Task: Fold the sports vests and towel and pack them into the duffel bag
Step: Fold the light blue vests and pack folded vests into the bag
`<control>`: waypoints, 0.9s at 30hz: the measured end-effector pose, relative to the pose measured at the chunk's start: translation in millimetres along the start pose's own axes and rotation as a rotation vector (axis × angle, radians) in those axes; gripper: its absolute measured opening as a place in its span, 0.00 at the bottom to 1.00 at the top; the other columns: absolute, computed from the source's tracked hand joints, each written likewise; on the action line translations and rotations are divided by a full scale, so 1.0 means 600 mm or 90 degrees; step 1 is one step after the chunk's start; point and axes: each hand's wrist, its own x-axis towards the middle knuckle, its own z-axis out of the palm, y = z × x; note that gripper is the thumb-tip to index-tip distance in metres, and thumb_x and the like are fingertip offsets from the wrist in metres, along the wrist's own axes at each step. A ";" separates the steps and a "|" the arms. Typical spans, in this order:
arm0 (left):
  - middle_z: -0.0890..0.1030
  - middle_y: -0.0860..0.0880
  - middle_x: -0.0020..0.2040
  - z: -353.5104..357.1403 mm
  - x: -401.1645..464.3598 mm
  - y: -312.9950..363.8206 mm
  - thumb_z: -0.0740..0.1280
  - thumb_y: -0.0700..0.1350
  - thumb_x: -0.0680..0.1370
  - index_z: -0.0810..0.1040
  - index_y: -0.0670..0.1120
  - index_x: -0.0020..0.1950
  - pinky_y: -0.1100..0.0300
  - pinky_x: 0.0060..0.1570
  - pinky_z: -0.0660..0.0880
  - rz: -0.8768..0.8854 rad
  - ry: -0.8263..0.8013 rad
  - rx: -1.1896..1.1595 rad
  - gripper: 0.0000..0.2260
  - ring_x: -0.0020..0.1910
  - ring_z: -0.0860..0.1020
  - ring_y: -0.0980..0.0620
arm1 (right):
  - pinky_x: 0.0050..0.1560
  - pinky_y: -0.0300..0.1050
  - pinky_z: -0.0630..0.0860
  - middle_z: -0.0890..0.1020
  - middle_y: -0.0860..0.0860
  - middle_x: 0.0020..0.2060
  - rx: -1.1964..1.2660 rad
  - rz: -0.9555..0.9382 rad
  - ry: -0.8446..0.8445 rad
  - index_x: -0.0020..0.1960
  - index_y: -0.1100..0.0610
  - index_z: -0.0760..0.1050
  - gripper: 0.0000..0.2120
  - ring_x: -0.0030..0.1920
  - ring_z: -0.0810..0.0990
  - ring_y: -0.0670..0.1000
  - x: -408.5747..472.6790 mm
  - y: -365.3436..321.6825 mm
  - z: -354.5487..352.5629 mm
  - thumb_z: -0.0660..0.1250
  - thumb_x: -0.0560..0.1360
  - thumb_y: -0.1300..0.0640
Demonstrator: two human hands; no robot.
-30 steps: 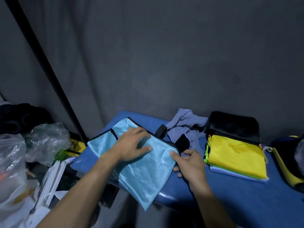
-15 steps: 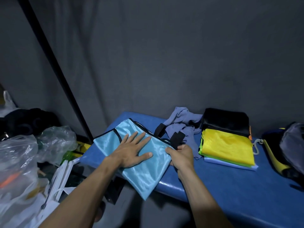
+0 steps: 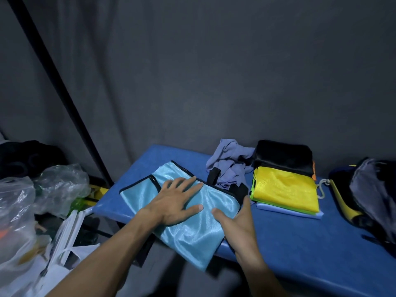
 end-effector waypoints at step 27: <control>0.82 0.60 0.63 -0.036 -0.010 -0.035 0.60 0.60 0.83 0.80 0.54 0.68 0.58 0.69 0.70 -0.010 0.056 -0.544 0.18 0.65 0.77 0.62 | 0.42 0.59 0.83 0.86 0.55 0.48 0.216 -0.064 -0.008 0.70 0.47 0.69 0.25 0.44 0.86 0.59 -0.051 -0.138 0.093 0.68 0.73 0.54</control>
